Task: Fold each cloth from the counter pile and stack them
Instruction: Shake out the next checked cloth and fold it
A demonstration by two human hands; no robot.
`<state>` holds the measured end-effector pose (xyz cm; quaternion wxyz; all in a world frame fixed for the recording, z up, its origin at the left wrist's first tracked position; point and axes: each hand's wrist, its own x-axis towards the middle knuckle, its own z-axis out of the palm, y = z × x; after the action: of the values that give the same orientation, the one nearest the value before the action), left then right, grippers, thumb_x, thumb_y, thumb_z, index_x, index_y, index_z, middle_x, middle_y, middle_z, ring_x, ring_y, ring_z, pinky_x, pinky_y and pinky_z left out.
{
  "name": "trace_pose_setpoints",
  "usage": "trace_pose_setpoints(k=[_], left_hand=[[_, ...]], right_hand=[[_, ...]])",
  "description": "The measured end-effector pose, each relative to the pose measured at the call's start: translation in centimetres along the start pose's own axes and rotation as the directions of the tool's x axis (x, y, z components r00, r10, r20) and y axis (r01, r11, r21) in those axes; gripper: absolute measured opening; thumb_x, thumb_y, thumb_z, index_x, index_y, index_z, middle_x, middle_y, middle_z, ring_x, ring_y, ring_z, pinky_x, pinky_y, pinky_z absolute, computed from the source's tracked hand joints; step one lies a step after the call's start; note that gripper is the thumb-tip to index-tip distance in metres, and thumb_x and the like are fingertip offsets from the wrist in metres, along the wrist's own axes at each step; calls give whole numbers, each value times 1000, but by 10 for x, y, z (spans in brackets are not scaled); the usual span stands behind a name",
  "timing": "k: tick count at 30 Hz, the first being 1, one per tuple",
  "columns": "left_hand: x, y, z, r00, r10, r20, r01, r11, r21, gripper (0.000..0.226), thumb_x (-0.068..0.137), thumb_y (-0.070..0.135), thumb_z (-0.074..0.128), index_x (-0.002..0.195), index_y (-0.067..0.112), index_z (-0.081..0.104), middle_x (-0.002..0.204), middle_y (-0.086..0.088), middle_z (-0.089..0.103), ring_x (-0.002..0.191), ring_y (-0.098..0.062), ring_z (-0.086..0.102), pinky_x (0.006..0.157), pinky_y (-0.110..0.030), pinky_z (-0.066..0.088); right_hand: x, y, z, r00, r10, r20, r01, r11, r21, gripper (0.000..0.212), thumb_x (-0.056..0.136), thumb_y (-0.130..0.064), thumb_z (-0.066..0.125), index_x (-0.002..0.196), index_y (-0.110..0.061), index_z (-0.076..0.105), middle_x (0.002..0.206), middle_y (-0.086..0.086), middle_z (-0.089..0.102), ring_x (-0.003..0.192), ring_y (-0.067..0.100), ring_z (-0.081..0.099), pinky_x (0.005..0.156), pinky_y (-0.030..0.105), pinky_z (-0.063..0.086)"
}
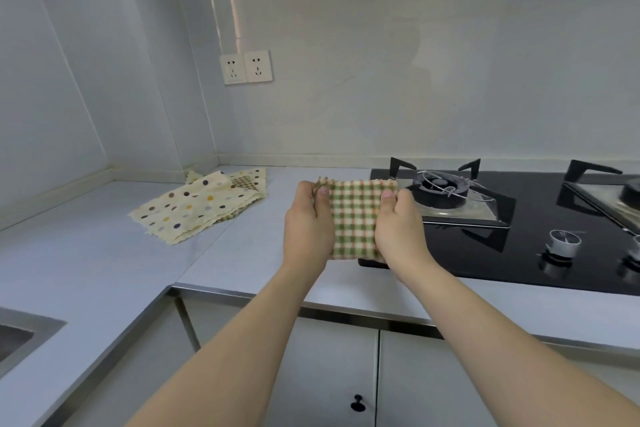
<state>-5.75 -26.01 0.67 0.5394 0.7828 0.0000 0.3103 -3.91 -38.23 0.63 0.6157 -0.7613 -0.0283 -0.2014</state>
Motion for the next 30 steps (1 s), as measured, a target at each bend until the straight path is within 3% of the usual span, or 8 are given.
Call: trace_pose_setpoints(k=[4, 7, 12, 17, 20, 22, 27, 30], left_hand=[[30, -30, 21, 999, -46, 17, 47, 999, -27, 25, 103, 34, 37, 82, 22, 44, 61, 9, 43, 51, -6, 36, 47, -26, 32], [65, -67, 39, 997, -78, 17, 78, 997, -10, 25, 103, 34, 37, 89, 16, 46, 62, 8, 45, 53, -8, 38, 48, -28, 34], [117, -92, 63, 973, -216, 87, 210, 976, 64, 26, 104, 33, 36, 88, 15, 45, 64, 5, 46, 52, -7, 38, 47, -24, 34], [145, -6, 59, 914, -361, 186, 353, 932, 78, 25, 103, 36, 35, 89, 18, 45, 65, 4, 47, 55, -12, 41, 51, -33, 38], [149, 62, 56, 881, -409, 237, 396, 913, 102, 25, 104, 34, 34, 88, 16, 44, 64, 4, 47, 55, -13, 40, 52, -32, 37], [146, 92, 63, 862, -418, 288, 403, 908, 111, 24, 103, 34, 34, 89, 17, 44, 63, 3, 48, 55, -14, 41, 54, -34, 39], [131, 129, 115, 835, -366, 410, 334, 931, 151, 22, 102, 34, 36, 91, 18, 45, 65, 4, 50, 56, -13, 44, 57, -33, 40], [115, 149, 164, 817, -330, 473, 275, 944, 183, 22, 101, 40, 35, 100, 23, 48, 77, 0, 58, 67, -18, 54, 58, -32, 43]], right_hand=[[35, 20, 18, 999, 50, 3, -50, 998, -23, 31, 103, -35, 27, 94, -10, 44, 84, 0, 51, 75, 16, 51, 70, 39, 47], [71, 44, 42, 999, 48, 4, -47, 995, -87, 29, 104, -31, 29, 94, -9, 45, 83, -1, 51, 72, 12, 49, 61, 31, 40], [115, 53, 68, 992, 122, -31, -125, 973, -193, 27, 103, -26, 31, 90, -8, 46, 77, 0, 53, 68, 15, 51, 59, 33, 39], [143, -27, 29, 960, 276, -39, -276, 922, -272, 25, 104, -26, 30, 95, -8, 46, 80, -3, 50, 73, 14, 49, 64, 31, 32], [148, -85, -11, 938, 343, -54, -343, 892, -296, 25, 104, -26, 30, 97, -8, 46, 78, -3, 50, 69, 12, 49, 58, 27, 34], [148, -106, -37, 921, 383, -74, -387, 874, -293, 25, 104, -26, 29, 97, -8, 45, 78, -3, 50, 71, 14, 50, 61, 29, 36], [147, -102, -105, 870, 450, -201, -489, 839, -239, 21, 104, -25, 29, 96, -12, 43, 78, -5, 49, 68, 9, 47, 55, 20, 32], [152, -90, -157, 832, 488, -265, -540, 821, -183, 28, 104, -28, 29, 89, -10, 43, 75, -2, 48, 63, 9, 44, 53, 22, 34]])
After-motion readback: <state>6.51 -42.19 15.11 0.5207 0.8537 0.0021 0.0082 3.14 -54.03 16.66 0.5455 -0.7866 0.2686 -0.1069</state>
